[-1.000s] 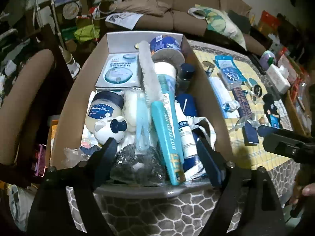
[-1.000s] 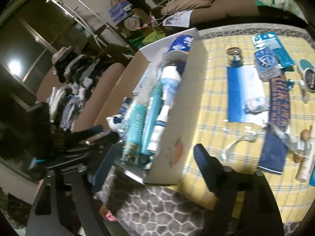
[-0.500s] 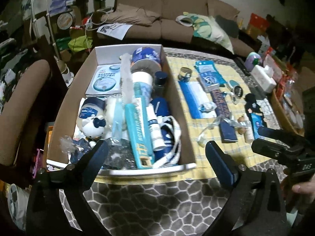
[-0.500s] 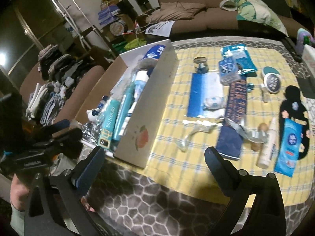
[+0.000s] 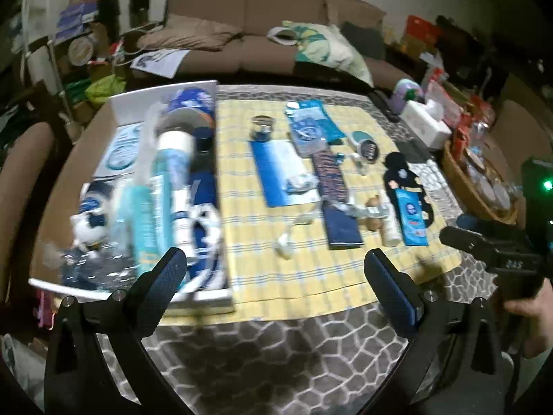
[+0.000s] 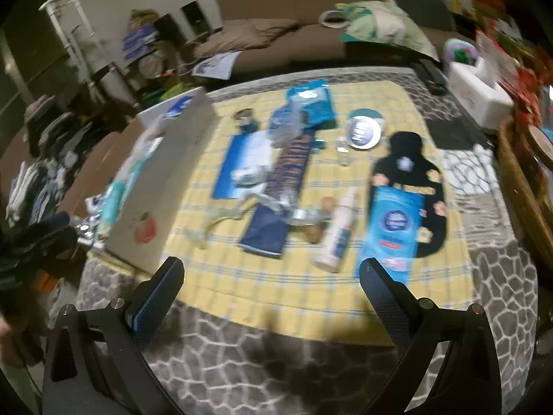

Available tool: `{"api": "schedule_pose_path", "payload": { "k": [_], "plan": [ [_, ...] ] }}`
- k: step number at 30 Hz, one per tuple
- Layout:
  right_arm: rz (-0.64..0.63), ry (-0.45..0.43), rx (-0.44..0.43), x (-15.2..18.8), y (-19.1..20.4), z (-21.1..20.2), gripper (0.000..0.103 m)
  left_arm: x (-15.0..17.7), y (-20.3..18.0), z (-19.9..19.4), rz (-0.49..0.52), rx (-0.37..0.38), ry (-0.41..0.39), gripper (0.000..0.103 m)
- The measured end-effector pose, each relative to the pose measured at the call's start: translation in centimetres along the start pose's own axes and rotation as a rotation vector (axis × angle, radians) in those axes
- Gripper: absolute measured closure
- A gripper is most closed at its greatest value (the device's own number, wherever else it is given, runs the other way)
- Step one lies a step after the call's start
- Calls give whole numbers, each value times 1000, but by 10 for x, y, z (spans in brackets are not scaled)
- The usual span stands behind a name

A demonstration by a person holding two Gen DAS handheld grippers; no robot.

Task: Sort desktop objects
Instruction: 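Move both grippers back over the table items, then grasp the white wrapped item with the left gripper while the right grasps the small clear bottle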

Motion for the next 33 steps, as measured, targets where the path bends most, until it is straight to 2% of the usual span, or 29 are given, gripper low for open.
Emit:
{"api": "schedule_pose_path", "payload": {
  "k": [3,8,14,22,24,29,33],
  "plan": [
    [45,0,19,5,-25,3,0,4,-22,16,40,13,6,0],
    [126,-24,-11,1,-56,12,0,8,-53,48,104,23,16,0],
    [126,-43,-22,-18,-72,33,0,3,-77,93,165,4,28,0],
    [152,-93,-31,-46,-108,55,0,-38,-77,148,115,-39,-4,0],
    [163,-111,-37,-55,-117,60,3,-47,-75,164,106,-48,3,0],
    [169,-113,-57,-70,-127,78,18,-57,-68,203,90,-75,34,0],
    [167,-106,-56,-75,-132,93,21,-53,-60,222,76,-76,59,7]
  ]
}}
Point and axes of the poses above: each gripper's, at about its wrist camera, not at the fingertips, and z roughly the way its jaws point, y to its left, x to its underside, the point moved 3 cm from there along z, roughly the way its jaws point, and after that the axes turned 9 degrees about -z, right-handed, at the moved point
